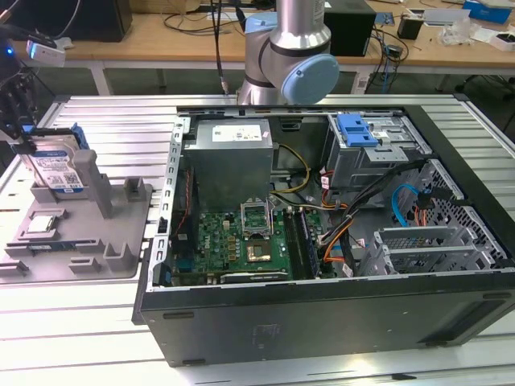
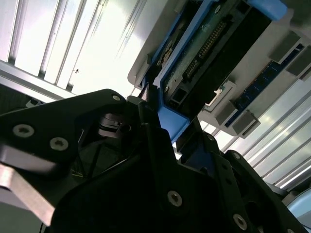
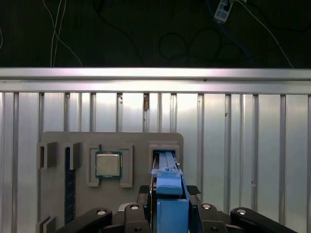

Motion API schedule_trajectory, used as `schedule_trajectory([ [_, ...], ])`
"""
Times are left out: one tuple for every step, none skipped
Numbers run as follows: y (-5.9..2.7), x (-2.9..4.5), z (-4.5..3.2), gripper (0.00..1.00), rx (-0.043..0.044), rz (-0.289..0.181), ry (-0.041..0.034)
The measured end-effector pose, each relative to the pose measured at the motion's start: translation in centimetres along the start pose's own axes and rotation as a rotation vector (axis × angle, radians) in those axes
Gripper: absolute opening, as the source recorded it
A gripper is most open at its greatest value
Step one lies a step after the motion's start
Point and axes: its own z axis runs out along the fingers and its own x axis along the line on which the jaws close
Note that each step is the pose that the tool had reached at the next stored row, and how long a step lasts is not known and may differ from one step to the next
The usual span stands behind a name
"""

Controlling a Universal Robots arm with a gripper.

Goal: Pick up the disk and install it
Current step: 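Pick up the disk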

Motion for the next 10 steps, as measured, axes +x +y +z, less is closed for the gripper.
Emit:
schedule_trajectory([
  [0.00,0.00,0.00,0.37,0.0000,0.000,0.0001],
  [0.00,0.00,0.01,0.37,0.0000,0.000,0.0001],
  [0.00,0.00,0.02,0.37,0.0000,0.000,0.0001],
  [0.00,0.00,0.03,0.37,0.0000,0.000,0.0001],
  [0.00,0.00,0.03,0.37,0.0000,0.000,0.0001],
  [0.00,0.00,0.04,0.37,0.0000,0.000,0.0001],
  [0.00,0.00,0.04,0.37,0.0000,0.000,0.0001],
  [0.00,0.00,0.05,0.37,0.0001,0.000,0.0001],
  [0.00,0.00,0.05,0.37,0.0000,0.000,0.0001],
  [0.00,0.00,0.05,0.37,0.0000,0.000,0.0001],
])
